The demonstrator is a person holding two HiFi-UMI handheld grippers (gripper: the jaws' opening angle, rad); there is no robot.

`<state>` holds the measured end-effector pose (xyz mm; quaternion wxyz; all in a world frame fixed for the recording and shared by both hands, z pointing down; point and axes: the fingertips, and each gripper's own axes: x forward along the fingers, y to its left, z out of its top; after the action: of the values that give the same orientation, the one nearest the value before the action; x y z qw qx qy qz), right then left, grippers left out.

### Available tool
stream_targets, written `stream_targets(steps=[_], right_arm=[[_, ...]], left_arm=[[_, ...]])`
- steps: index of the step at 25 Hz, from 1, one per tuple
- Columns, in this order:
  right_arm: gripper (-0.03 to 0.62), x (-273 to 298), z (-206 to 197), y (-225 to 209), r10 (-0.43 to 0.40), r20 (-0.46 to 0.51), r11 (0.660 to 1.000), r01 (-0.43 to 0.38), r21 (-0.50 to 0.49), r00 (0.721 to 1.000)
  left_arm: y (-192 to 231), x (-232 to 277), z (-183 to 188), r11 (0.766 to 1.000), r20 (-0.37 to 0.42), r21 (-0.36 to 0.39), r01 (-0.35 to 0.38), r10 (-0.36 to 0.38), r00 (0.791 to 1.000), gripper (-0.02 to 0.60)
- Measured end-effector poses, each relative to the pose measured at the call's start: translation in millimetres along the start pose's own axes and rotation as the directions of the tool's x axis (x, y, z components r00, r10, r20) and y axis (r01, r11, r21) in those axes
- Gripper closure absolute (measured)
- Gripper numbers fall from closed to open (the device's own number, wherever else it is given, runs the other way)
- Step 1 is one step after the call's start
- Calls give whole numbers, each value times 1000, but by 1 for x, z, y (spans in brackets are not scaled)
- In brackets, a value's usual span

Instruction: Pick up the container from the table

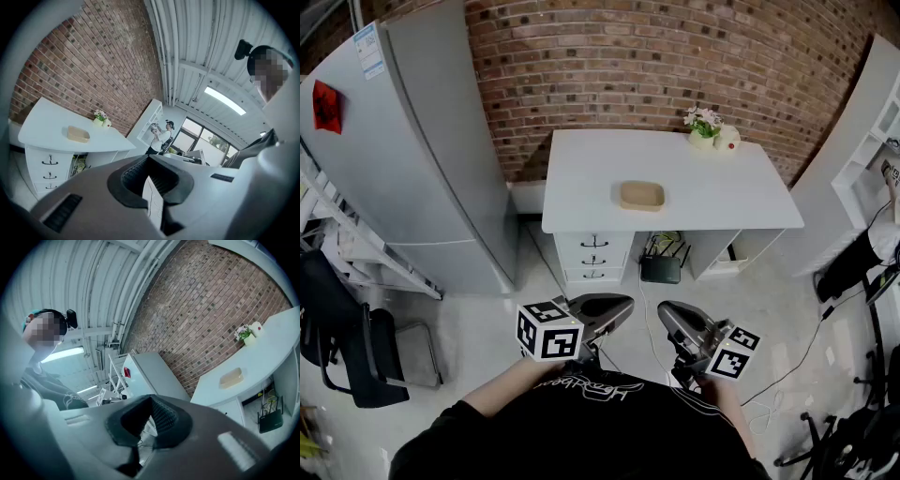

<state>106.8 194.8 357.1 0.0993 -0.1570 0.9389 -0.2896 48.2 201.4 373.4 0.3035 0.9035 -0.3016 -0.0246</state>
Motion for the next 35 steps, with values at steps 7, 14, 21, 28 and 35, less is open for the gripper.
stream_targets(steps=[7,14,21,28,35], right_arm=[[591,0,-4,8,10,-8,1000,-10,2,1000],[591,-4,4,10,17,13,1000,-17,12,1000],[589,-9,7,2,9,34,1000,-9,15,999],[589,-6,5,-15,-5,30,999,4,41,1000],[589,5,14,-35,-18,32,998,16,57,999]], left_arm=[[-7,-6,-2,1000,11,-9,6,-5,1000,577],[-14,-4,-1,1000,21,-7,9,-9,1000,577],[-13,-2,2,1000,41,-23,12,-11,999,577],[-1,4,2,999,41,-54,10,-8,999,577],[21,12,13,998,44,-58,0,2,999,577]])
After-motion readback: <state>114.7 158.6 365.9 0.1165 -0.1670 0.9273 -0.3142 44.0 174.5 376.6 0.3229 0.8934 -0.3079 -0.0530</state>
